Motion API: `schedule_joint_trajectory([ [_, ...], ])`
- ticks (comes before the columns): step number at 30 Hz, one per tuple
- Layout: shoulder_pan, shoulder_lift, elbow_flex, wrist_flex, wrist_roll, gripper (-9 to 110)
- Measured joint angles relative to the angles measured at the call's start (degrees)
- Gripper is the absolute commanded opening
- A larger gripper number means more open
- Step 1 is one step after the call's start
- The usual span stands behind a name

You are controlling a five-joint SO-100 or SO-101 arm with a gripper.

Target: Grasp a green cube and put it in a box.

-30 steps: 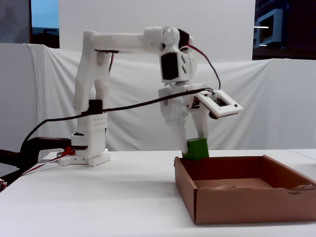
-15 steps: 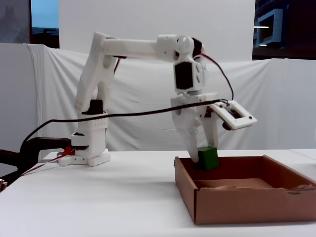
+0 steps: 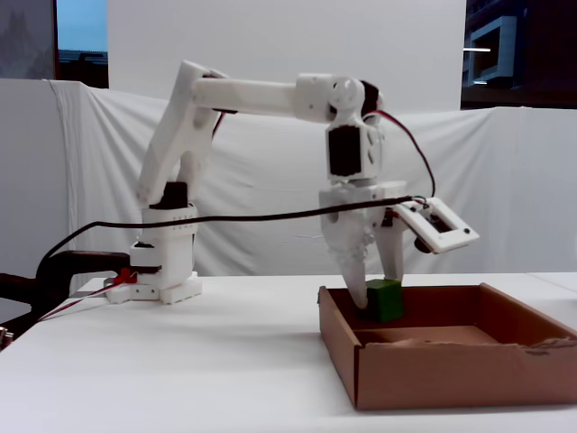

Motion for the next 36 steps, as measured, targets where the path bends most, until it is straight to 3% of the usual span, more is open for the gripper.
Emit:
schedule_joint_trajectory([
  [27, 0.62, -5.45, -5.01, 0.0, 0.0, 14],
  [36, 0.26, -5.45, -5.01, 0.0, 0.0, 21],
])
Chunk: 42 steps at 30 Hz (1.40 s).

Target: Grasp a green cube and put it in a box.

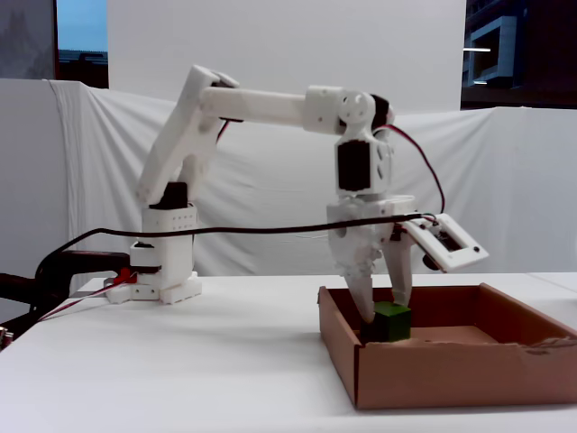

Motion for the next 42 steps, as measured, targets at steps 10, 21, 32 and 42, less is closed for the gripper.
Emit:
schedule_joint_trajectory([
  [10, 2.11, 8.7, 5.89, 0.0, 0.0, 21],
  [21, 22.06, 63.63, 51.77, 1.23, 0.0, 21],
  [32, 45.18, 105.73, 89.12, 1.67, 0.09, 21],
  [42, 54.93, 123.31, 104.94, 1.85, 2.37, 21],
])
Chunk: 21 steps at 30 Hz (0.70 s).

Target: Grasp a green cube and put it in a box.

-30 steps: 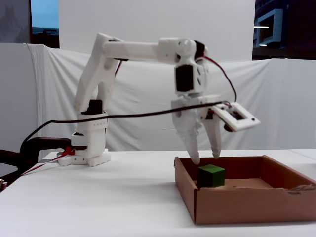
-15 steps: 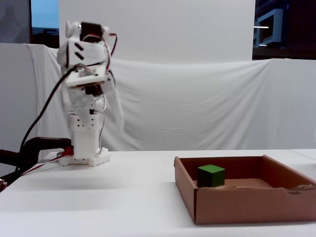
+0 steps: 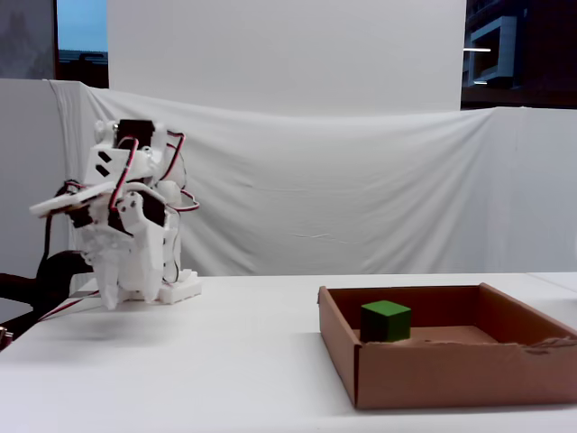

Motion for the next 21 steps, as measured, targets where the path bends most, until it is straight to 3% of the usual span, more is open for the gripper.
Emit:
schedule_joint_trajectory([
  [21, 4.31, 0.0, 0.44, 0.7, 2.81, 21],
])
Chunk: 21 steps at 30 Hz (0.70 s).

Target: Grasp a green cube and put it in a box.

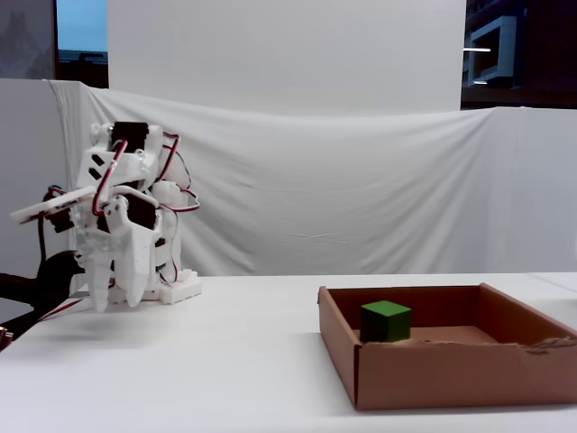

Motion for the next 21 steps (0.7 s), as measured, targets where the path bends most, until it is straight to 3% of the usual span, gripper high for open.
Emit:
schedule_joint_trajectory([
  [21, 0.0, 0.0, 0.0, -0.09, 2.2, 21],
])
